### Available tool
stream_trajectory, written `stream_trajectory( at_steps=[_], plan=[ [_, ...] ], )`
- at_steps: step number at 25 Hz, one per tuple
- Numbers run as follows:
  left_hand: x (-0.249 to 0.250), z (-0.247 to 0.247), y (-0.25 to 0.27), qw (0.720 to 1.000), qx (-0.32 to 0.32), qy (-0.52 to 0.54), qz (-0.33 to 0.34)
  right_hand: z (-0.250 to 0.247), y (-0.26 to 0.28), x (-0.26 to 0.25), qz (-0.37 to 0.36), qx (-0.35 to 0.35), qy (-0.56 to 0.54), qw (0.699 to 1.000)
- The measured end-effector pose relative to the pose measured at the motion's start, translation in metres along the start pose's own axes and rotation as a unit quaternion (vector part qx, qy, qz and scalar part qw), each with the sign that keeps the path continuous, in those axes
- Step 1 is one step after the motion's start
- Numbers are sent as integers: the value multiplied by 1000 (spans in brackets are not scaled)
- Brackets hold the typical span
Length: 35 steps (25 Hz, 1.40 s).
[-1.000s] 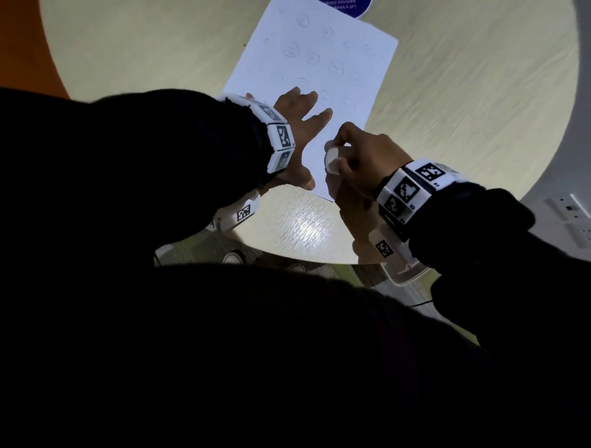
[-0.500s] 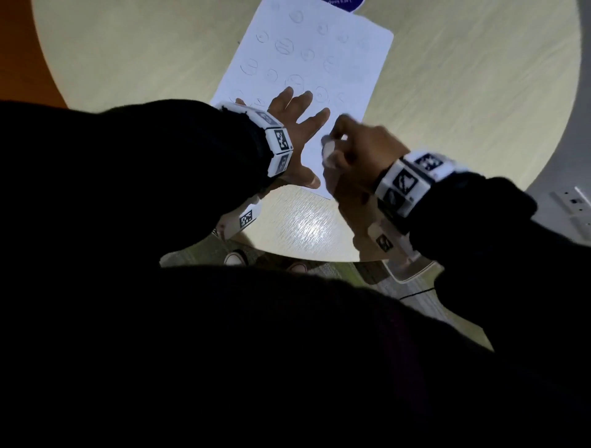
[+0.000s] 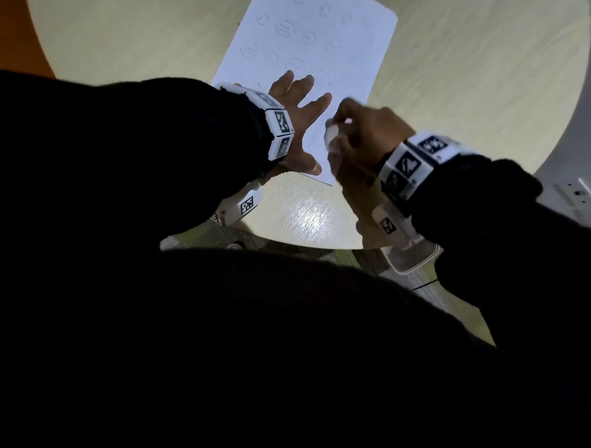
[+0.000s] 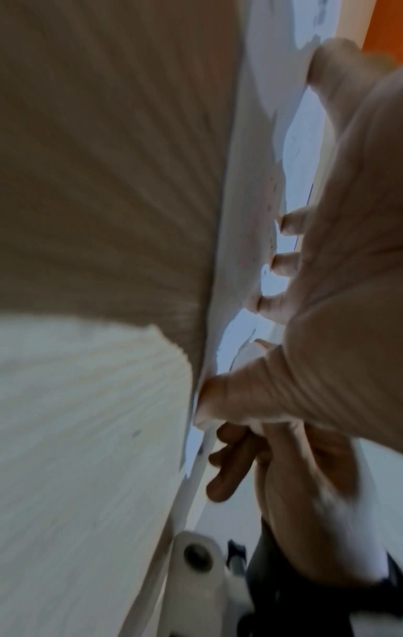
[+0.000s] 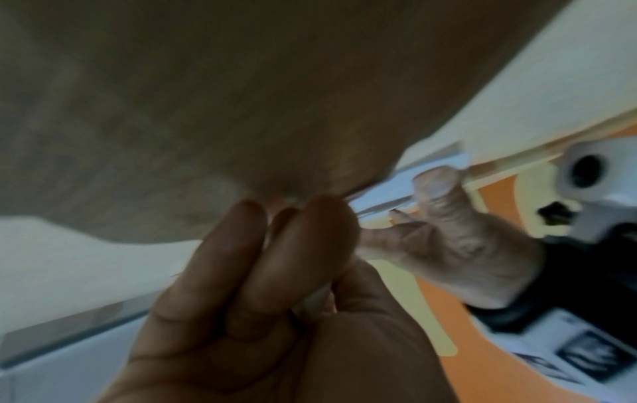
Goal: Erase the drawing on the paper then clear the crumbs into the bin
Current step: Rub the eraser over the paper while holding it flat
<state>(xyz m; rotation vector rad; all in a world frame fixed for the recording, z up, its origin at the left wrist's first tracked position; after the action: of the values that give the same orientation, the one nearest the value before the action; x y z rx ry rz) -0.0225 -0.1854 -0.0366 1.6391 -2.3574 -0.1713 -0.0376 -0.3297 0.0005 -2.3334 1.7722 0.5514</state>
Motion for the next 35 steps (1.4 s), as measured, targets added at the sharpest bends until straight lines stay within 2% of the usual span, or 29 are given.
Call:
stream_trajectory(
  at_steps=[2,6,10,13,18,22,26,30,33,35],
  plan=[
    [-2,1,-1,1000,2,-5,0,-4,-4,2,24,19,-9,1000],
    [-6,5,-2,1000,2,4,-2,8,18,-2,2,-39,-19,999],
    [-6,7,-10,1000,14,-21,16,-1,2,9,48,-15,-20,999],
    [-10,14,-16,998,23,7,49,-1,0,11,46,-18,-14,999],
    [-15,18,-20,998,28,6,61,3,8,3,25,-34,-22,999],
    [-15,17,-19,998,33,10,59,-6,-4,10,64,6,-20,998],
    [-16,18,-17,997,43,28,63,7,16,-4,-7,-36,-2,999],
    [-14,16,-18,998,29,8,59,-9,-5,5,34,25,10,999],
    [-15,16,-17,997,40,13,58,2,12,-8,-26,-20,12,999],
    [-15,16,-16,998,37,15,54,1,9,-4,-21,-23,12,999]
  ],
)
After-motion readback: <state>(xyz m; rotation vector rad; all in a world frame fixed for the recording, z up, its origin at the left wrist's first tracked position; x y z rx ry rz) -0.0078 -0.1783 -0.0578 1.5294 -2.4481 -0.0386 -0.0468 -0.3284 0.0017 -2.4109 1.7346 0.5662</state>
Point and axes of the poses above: each hand's wrist, its own y-axis away from the middle knuckle, its own z-axis out of the palm, x = y × z, the point moved 4 cm from there along -y, towards the middle knuckle, and after that the axes turned 12 degrees about x, right-handed, at the moved point
